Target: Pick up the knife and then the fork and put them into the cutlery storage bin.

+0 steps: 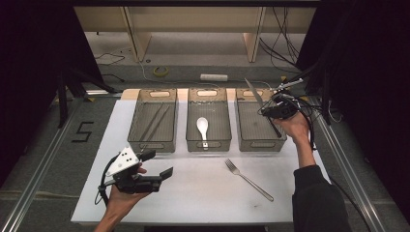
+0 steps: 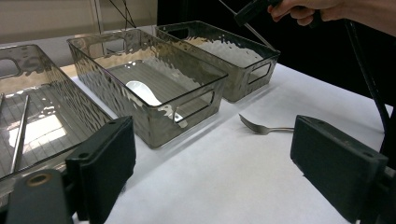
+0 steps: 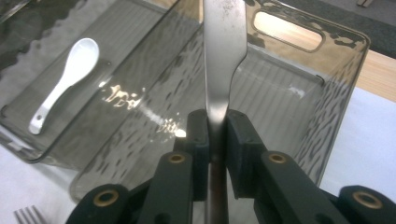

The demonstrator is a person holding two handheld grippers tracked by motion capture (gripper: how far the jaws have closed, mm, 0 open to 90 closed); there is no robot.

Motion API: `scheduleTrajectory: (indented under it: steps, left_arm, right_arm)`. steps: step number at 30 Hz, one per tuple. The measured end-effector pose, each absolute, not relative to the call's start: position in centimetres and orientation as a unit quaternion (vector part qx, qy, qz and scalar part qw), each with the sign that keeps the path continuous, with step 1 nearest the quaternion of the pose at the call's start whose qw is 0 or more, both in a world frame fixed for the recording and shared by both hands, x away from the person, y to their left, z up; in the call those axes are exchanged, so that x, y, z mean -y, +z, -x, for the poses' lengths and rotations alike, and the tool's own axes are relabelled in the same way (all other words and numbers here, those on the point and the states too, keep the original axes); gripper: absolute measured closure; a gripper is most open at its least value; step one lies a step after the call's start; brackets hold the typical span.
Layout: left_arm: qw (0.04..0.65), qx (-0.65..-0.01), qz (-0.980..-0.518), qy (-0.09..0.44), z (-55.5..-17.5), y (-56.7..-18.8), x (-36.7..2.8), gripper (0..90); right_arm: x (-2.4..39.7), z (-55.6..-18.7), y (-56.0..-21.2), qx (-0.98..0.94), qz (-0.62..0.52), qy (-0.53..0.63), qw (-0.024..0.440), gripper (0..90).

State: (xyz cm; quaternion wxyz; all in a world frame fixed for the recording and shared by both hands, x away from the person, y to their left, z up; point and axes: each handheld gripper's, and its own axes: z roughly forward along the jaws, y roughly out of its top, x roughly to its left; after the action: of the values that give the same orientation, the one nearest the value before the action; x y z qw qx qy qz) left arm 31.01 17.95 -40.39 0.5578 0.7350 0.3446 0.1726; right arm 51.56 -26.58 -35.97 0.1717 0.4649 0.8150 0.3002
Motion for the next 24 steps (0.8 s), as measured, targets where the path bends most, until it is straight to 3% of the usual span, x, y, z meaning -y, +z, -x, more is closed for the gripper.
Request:
scheduleTrajectory:
  steps: [24]
  left_arm:
    - [0.559,-0.344,-0.734,0.174,-31.0,-40.4,-17.9,13.8]
  right_arm:
    - [27.0,-52.1,-39.5,-0.802,-0.493,0.295,0.164,80.8]
